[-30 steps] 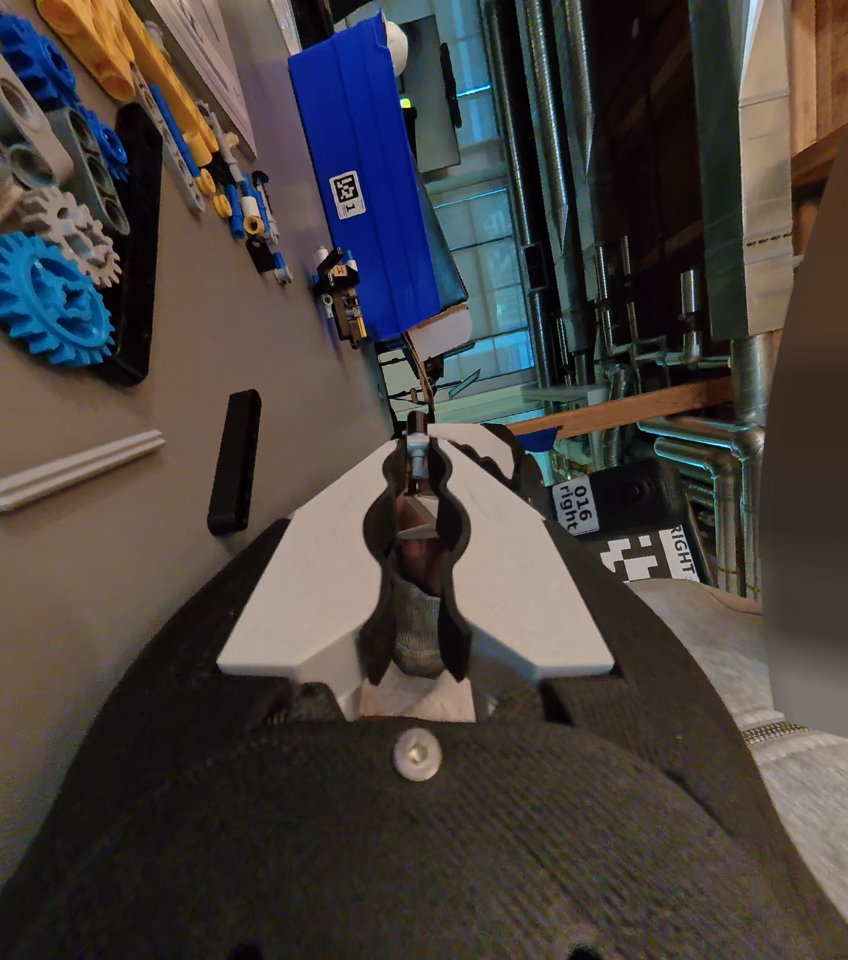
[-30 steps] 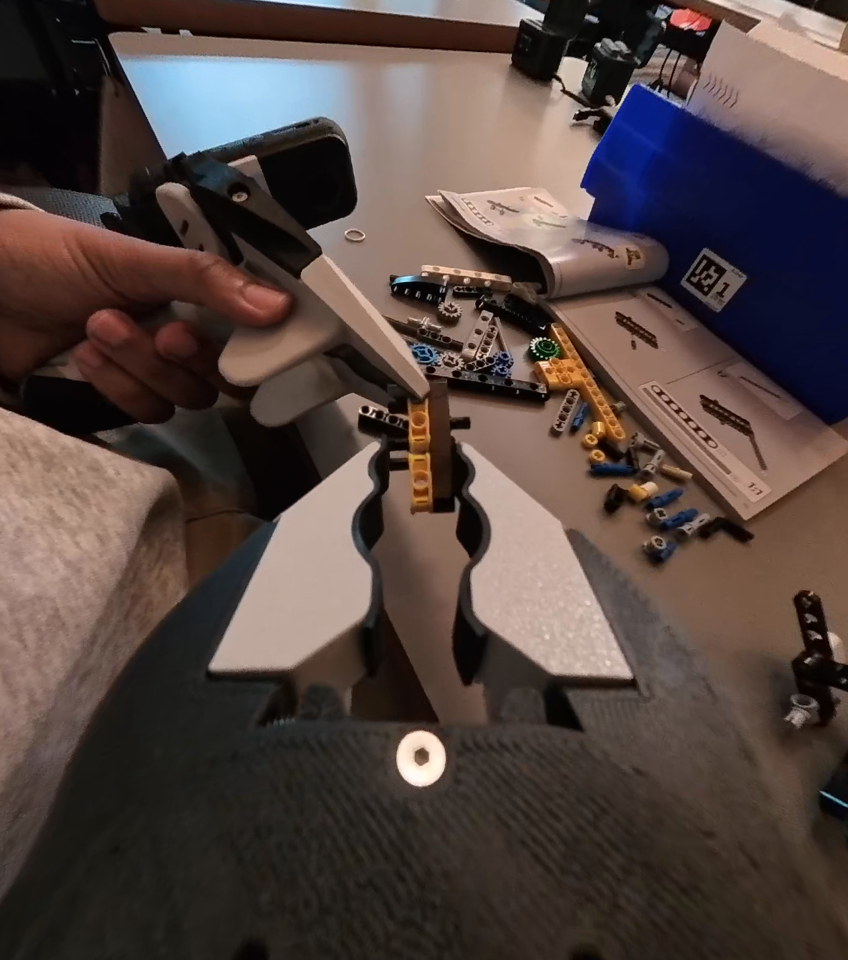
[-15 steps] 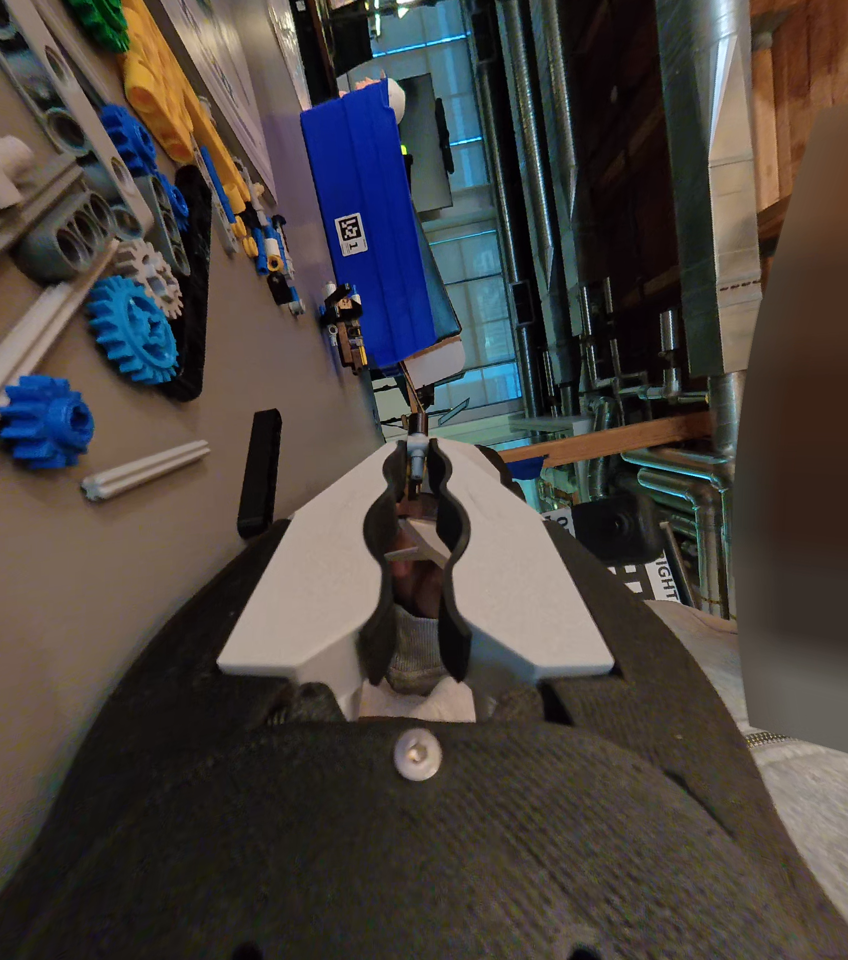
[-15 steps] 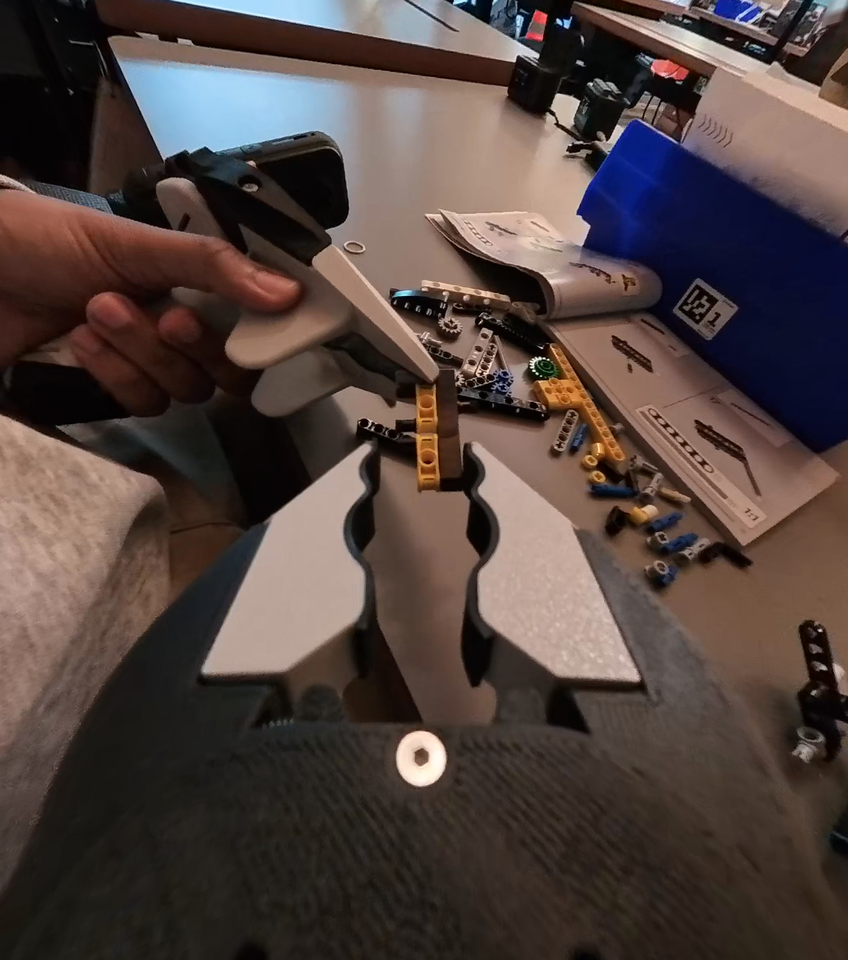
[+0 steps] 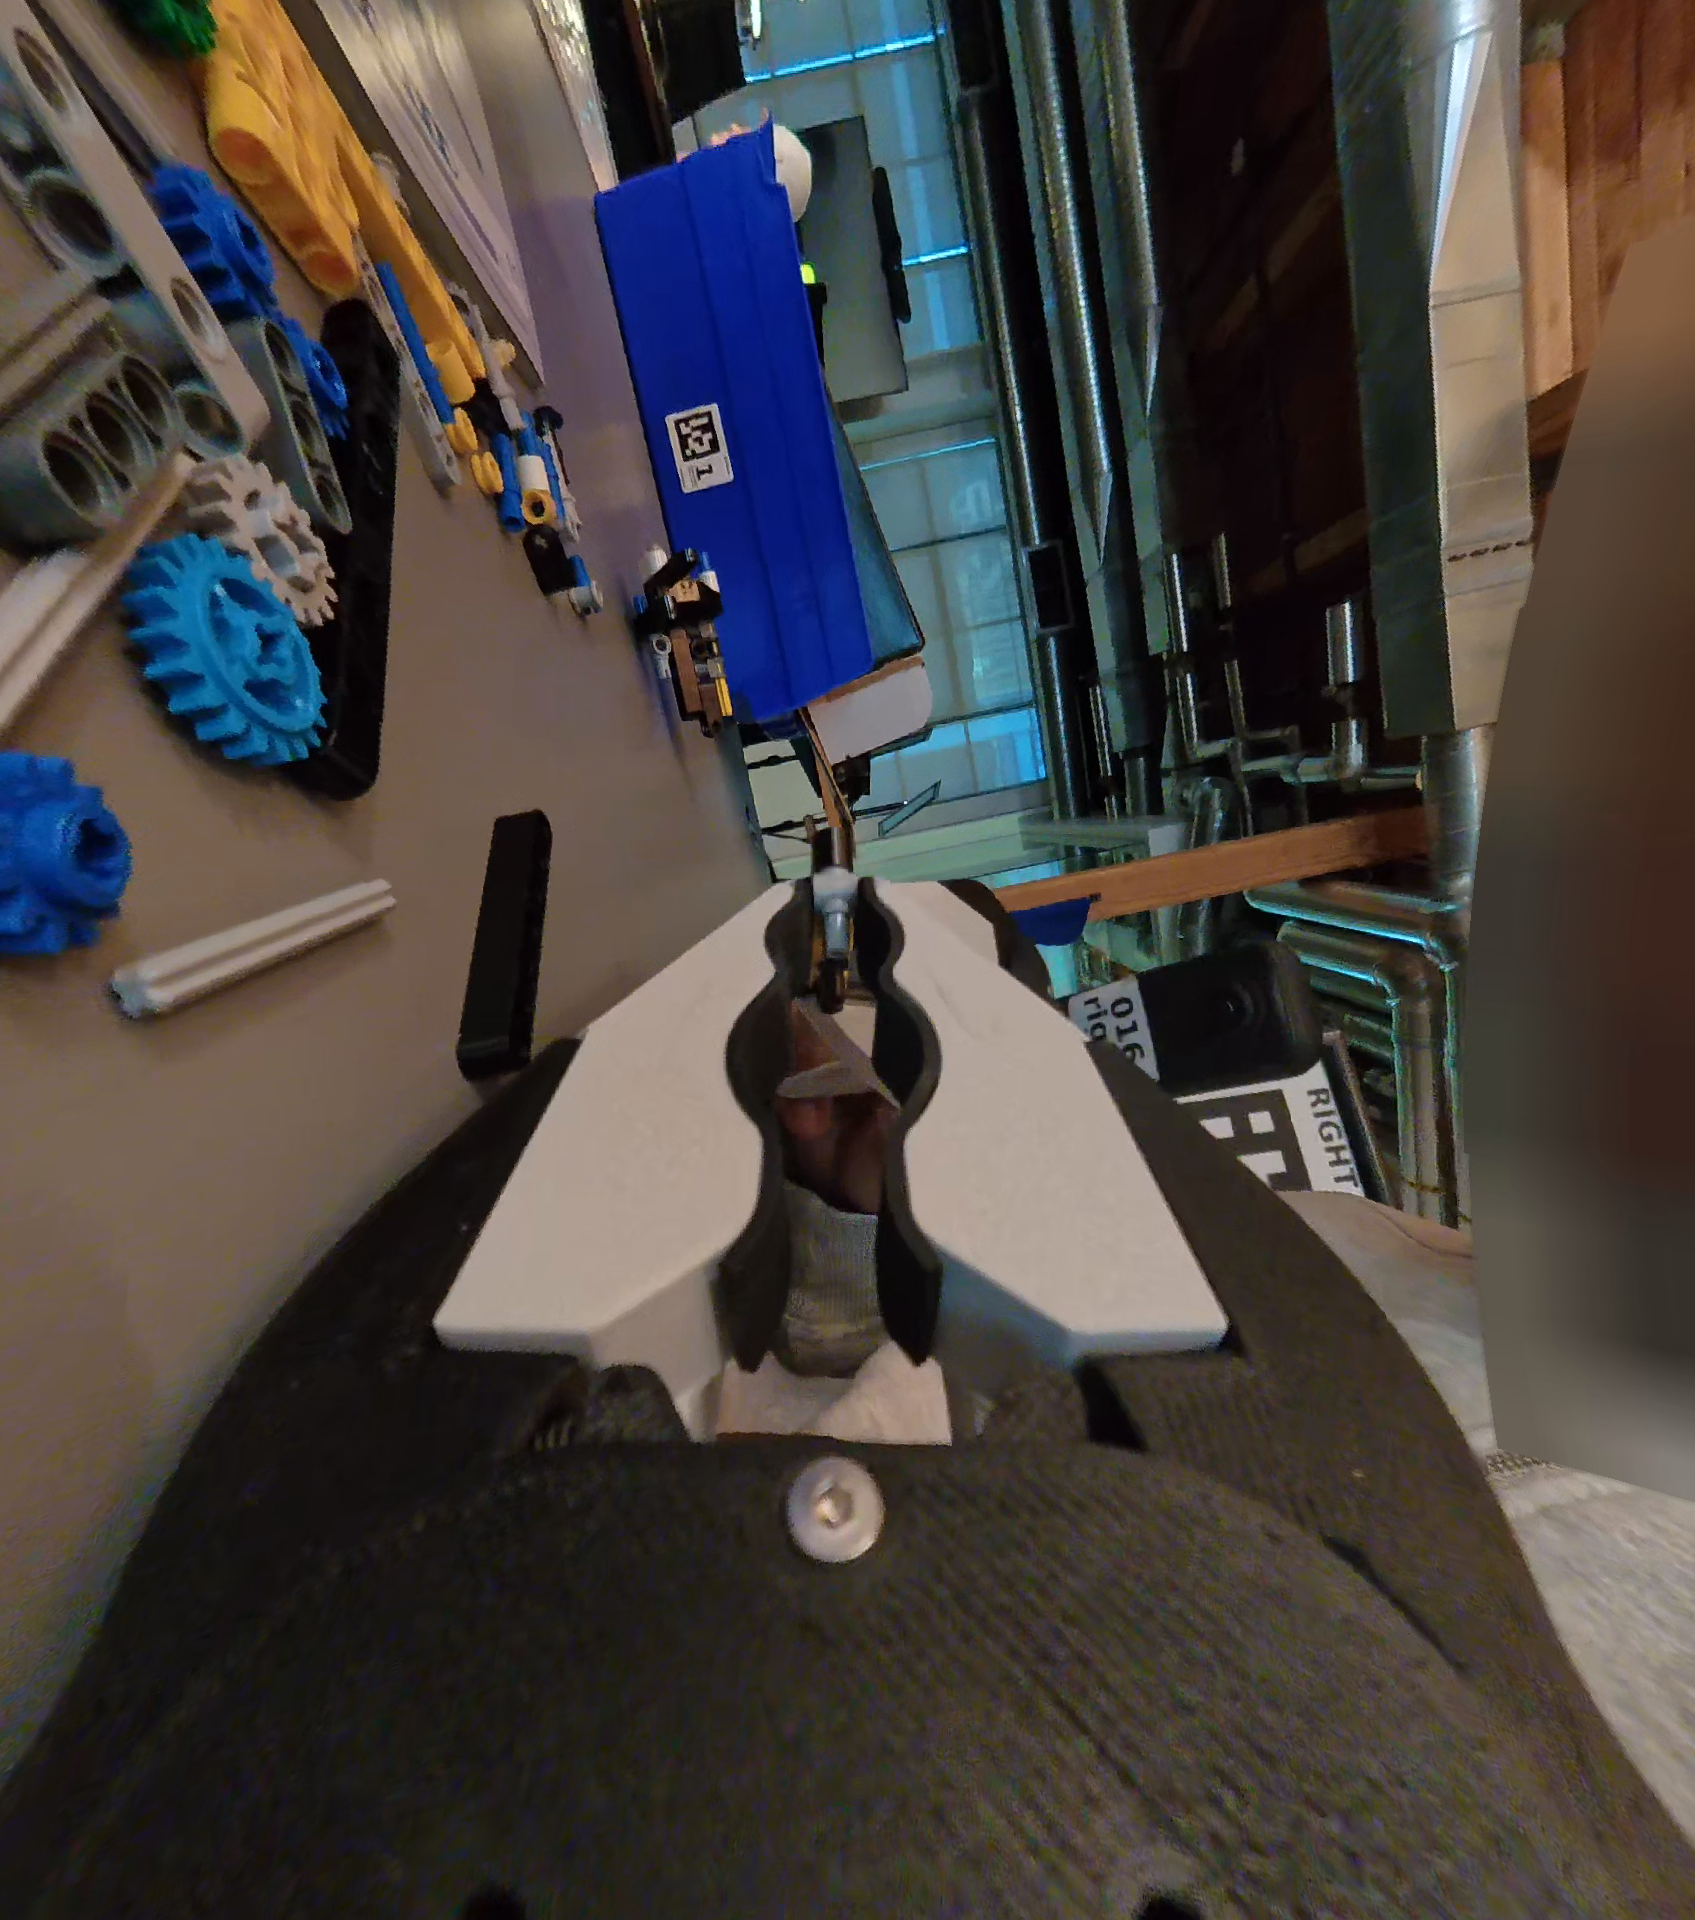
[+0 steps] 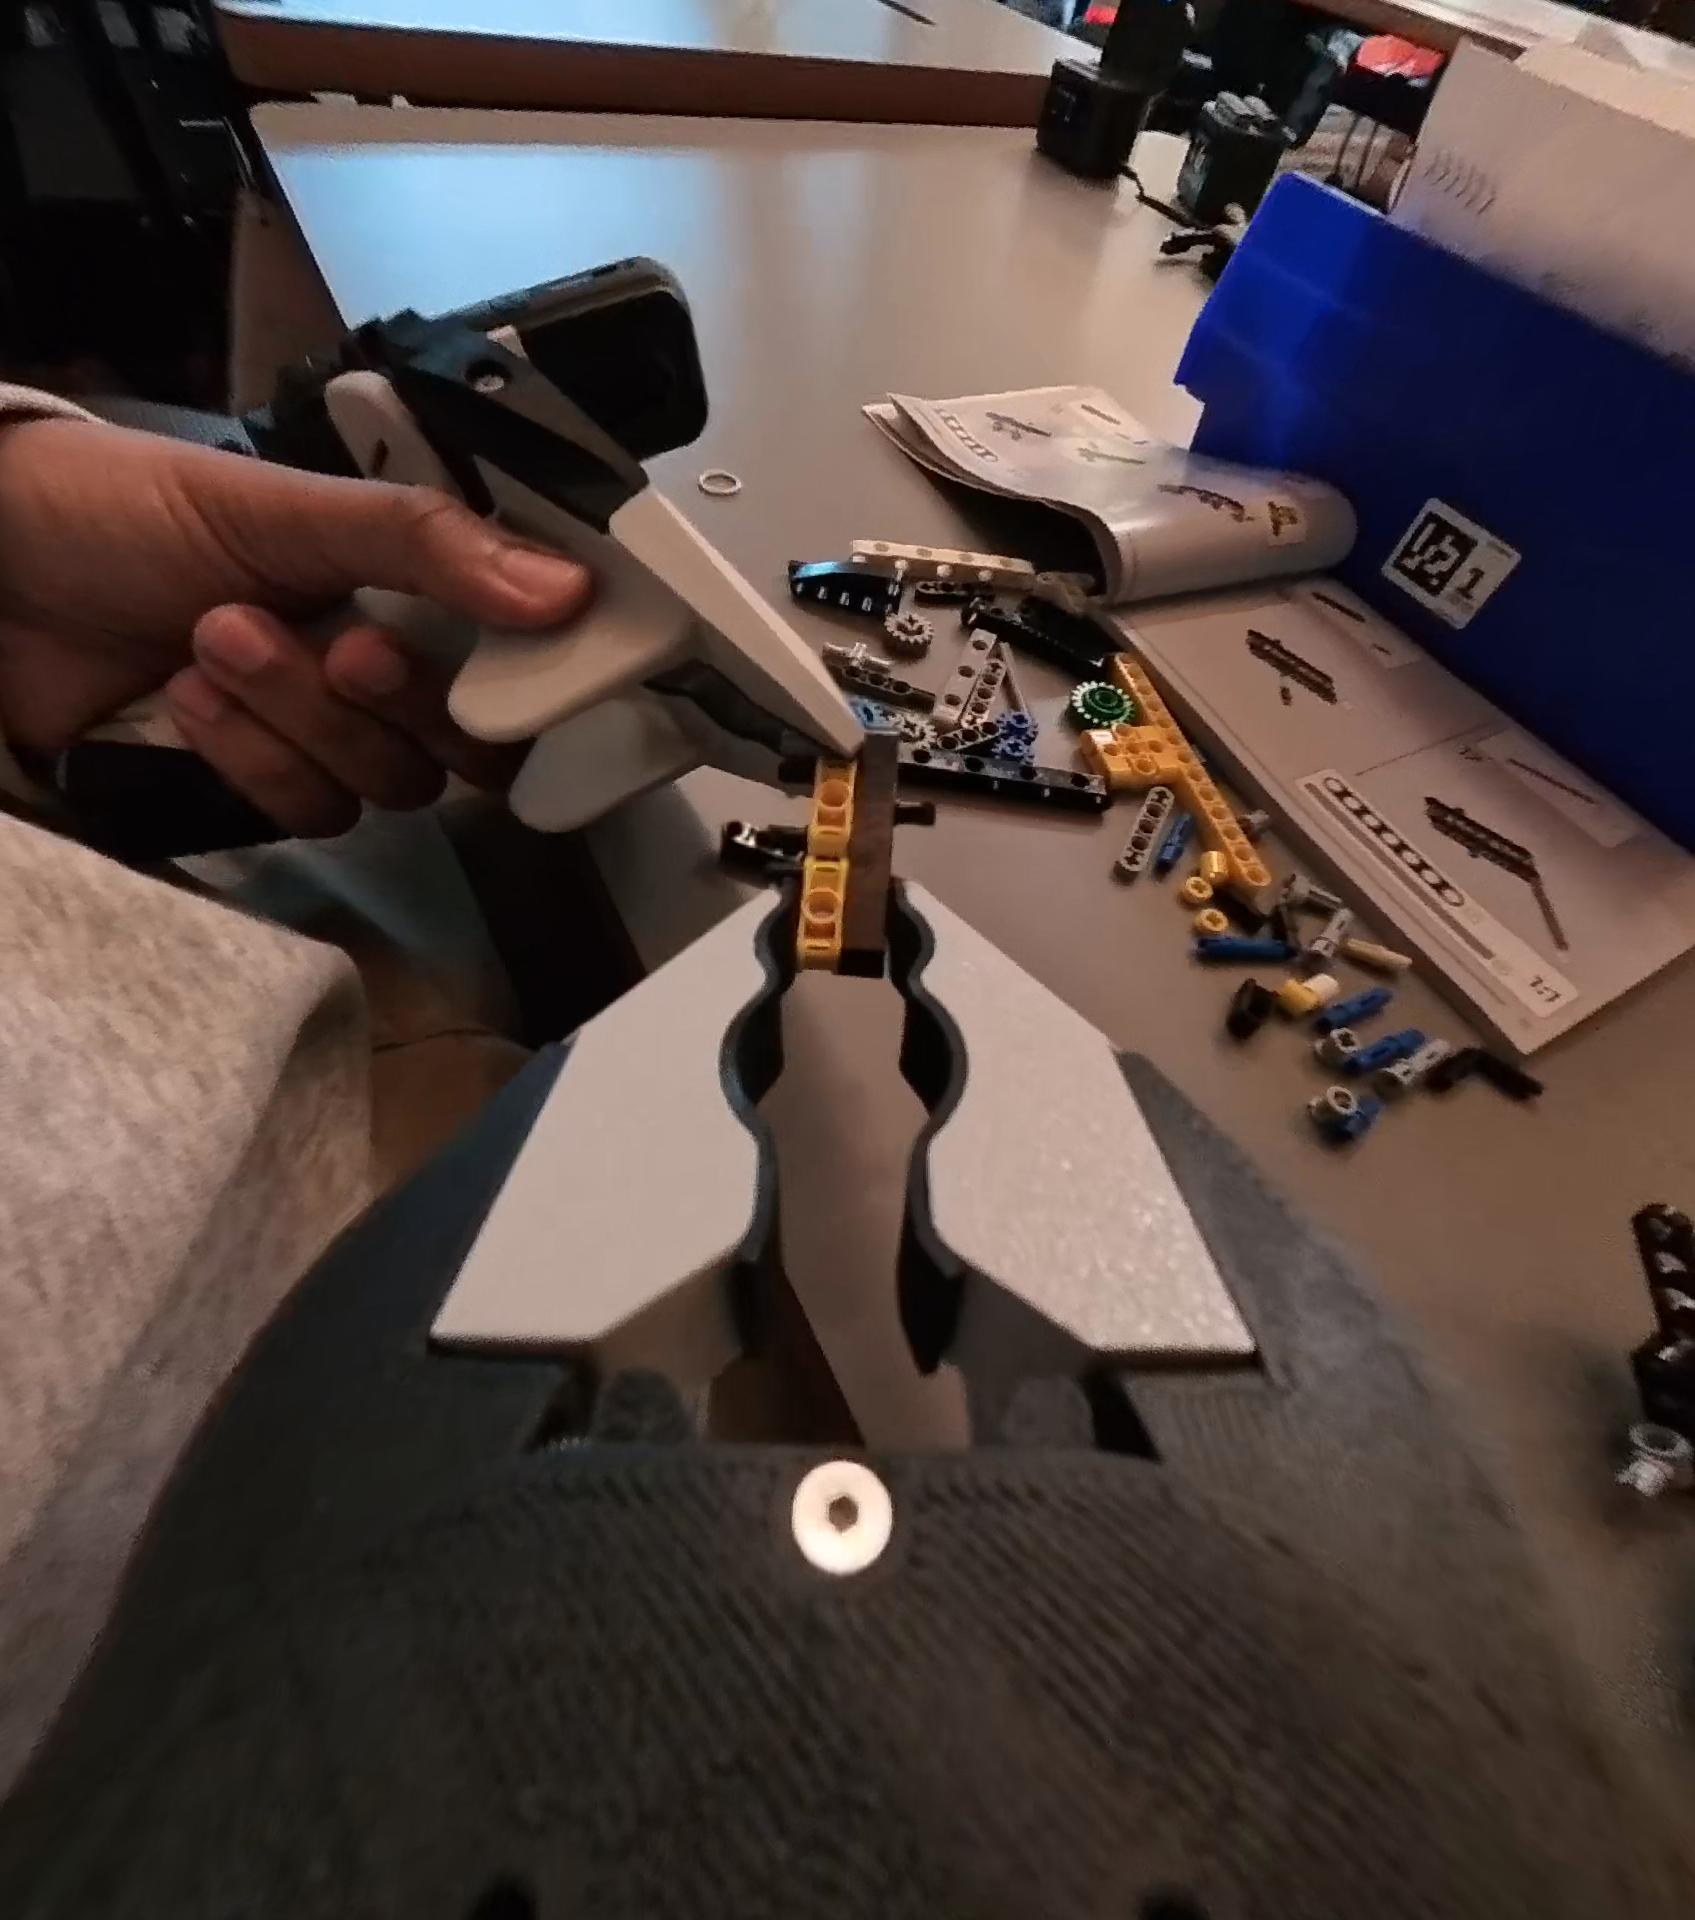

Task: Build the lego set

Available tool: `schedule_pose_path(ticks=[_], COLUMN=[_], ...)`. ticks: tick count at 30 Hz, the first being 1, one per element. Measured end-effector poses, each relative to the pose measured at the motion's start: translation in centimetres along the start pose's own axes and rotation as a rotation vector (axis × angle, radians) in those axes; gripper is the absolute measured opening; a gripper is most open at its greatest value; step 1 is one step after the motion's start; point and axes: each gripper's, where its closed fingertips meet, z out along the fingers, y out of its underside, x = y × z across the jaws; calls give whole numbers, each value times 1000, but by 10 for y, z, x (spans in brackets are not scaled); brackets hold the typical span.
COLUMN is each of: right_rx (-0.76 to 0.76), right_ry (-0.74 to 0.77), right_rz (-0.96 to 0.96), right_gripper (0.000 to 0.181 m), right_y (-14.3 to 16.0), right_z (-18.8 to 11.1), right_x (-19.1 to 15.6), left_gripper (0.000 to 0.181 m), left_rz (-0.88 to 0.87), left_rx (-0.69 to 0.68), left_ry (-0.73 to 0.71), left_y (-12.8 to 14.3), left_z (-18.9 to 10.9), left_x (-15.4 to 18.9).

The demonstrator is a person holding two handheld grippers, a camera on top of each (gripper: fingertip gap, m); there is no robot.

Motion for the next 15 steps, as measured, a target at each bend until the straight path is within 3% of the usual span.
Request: schedule_pose_path(ticks=[1,5,10,15], right_rx=[3,24,112,195], right_ry=[9,-11,-119,-365], right_rz=[-1,59,317,671], right_gripper=[24,44,58,54], right_y=[-1,0,-4,-11], right_z=[0,1,-4,-8], right_x=[1,4,11,3], left_gripper=[4,5,5,4], left_rz=[-6,10,26,105], left_rx=[5,13,9,-185], left_ry=[8,-7,-18,7], left_y=[-1,-5,-7,14], left_z=[-1,-5,-10,-6], left_x=[1,1,0,8])
